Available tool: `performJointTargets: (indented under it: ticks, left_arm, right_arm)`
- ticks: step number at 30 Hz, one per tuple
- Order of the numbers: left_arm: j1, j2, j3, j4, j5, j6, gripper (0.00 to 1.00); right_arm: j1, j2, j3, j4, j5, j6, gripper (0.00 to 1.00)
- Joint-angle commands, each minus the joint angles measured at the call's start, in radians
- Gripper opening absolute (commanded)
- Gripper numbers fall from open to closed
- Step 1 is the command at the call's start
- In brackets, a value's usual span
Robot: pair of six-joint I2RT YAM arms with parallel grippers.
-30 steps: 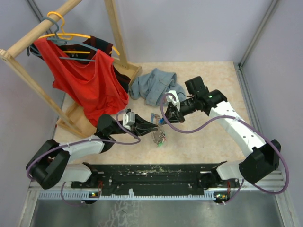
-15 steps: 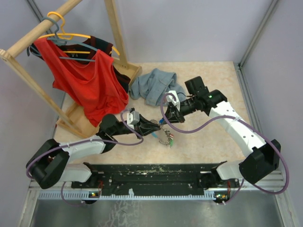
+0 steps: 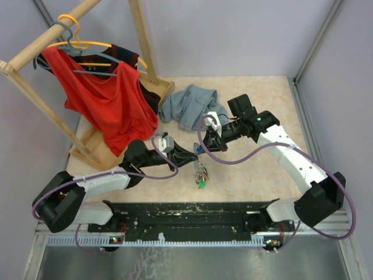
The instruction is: Remove the keys from the keyring
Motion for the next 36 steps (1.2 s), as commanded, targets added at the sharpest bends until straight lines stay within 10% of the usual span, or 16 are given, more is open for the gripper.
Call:
performJointTargets:
  ticks: [1,19,36]
  left_arm:
    - [-0.008,-0.011,0.017,-0.018,-0.019,0.008,0.17]
    - [-0.014,-0.059,0.026,-0.057,-0.018,0.035,0.0]
    - [-0.061,-0.107,0.252,-0.604,-0.148,0.164,0.0]
  right_arm:
    - [-0.005,-0.03,0.026,0.026,-0.066,-0.015,0.0]
    - [-0.023,-0.033,0.019,0.031,-0.049,-0.017,0.0]
    - [-0.025,-0.017,-0.007,0.087,-0.098,0.039,0.0]
